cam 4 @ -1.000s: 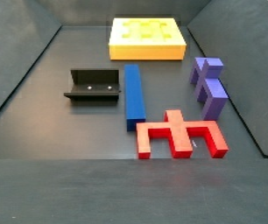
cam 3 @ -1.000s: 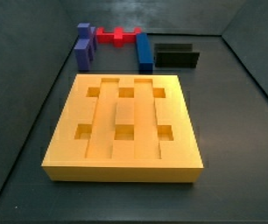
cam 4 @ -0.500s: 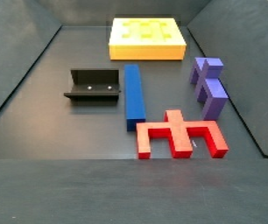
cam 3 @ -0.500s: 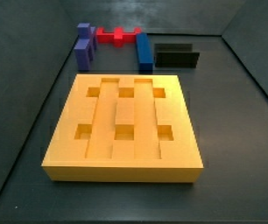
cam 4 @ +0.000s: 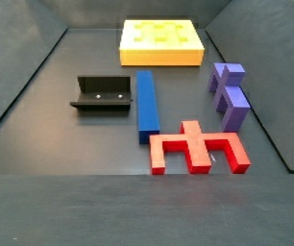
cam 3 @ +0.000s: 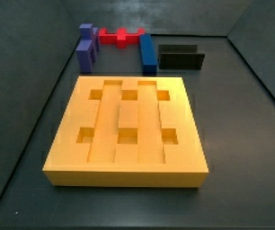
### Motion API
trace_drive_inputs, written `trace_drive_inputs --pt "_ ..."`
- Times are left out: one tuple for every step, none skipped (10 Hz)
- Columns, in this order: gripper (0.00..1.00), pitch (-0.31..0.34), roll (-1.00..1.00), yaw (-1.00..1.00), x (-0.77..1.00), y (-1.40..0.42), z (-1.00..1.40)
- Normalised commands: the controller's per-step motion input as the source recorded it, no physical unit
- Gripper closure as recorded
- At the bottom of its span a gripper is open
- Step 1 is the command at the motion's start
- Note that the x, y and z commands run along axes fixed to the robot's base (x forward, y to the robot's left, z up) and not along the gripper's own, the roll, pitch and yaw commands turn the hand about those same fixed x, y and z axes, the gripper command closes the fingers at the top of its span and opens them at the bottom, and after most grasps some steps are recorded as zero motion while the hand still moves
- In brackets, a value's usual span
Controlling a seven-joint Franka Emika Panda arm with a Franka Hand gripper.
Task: Pick up the green object. Move up. Move to above the board. Insert the green object.
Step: Insert the green object.
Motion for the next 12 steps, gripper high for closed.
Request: trace_drive_inputs --pt "1.00 -0.123 -0.24 0.00 0.11 0.00 -0.62" --pt "1.00 -0.130 -0.24 0.00 0.11 0.00 -0.62" --pt "1.00 -0.130 -0.24 0.00 0.10 -0.01 -0.62" --pt "1.00 -0.119 -0.24 0.00 0.08 -0.01 -0.62" --pt "1.00 -0.109 -0.23 0.00 0.03 -0.01 -0.64" --pt "1.00 -0.103 -0.20 0.00 0.03 -0.09 -0.68" --pt "1.00 -0.076 -0.13 0.00 0.02 -0.17 -0.70" --pt "1.00 -0.029 -0.09 0.00 0.00 -0.13 -0.60" --pt "1.00 -0.009 -0.06 0.00 0.00 -0.12 -0.54" --pt "1.00 -0.081 -0.12 -0.05 -0.14 -0.07 -0.61" --pt "1.00 -0.151 -0.16 -0.01 -0.37 0.00 -0.64" --pt "1.00 -0.171 -0.09 0.00 -0.43 -0.07 -0.61"
